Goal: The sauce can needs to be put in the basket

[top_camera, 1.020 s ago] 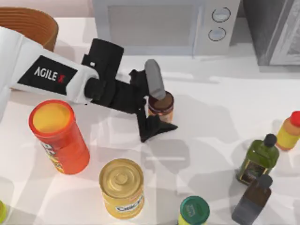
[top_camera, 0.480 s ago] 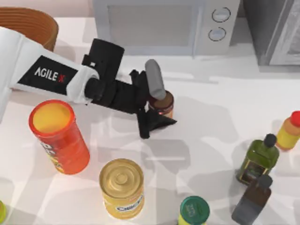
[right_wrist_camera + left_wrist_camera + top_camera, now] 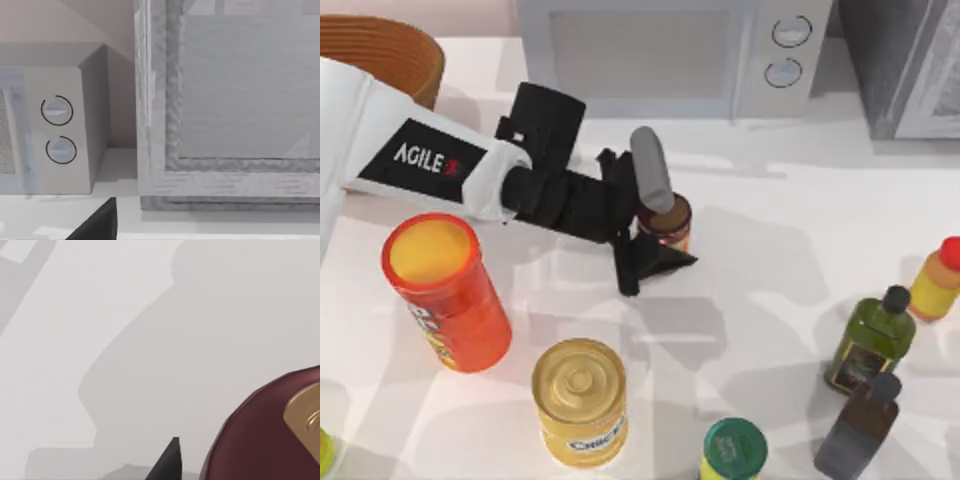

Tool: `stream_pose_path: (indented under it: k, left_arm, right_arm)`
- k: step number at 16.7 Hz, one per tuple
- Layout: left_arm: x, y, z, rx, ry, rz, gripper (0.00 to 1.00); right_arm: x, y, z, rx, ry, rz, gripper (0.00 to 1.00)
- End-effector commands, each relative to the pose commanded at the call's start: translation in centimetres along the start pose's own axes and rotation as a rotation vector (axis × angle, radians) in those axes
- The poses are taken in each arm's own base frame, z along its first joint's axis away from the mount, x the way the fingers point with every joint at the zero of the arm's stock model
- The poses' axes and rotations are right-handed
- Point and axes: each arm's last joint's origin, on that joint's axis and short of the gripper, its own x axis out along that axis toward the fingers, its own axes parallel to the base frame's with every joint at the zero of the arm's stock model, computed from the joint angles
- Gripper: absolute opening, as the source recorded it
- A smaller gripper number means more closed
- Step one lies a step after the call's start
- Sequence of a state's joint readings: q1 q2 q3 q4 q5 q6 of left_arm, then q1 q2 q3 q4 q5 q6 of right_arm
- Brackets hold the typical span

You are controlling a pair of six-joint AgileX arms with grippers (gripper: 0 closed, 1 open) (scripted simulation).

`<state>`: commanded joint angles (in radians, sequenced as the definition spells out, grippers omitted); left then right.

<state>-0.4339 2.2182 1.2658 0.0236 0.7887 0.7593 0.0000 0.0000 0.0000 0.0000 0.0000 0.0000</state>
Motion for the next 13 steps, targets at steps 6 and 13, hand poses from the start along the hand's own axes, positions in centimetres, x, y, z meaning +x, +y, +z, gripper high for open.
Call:
stream_pose_path:
  k: [6, 13]
  left_arm:
    - [-1.1, 0.2, 0.8, -0.054, 0.032, 0.029, 0.0]
    - [-14.2, 4.0, 5.6, -0.367, 0.094, 0.469, 0.0]
  right_arm:
    - [0.0, 0.0, 0.0, 0.0, 0.0, 0.0, 1.0]
    - [0.0, 0.0, 0.0, 0.0, 0.0, 0.0, 1.0]
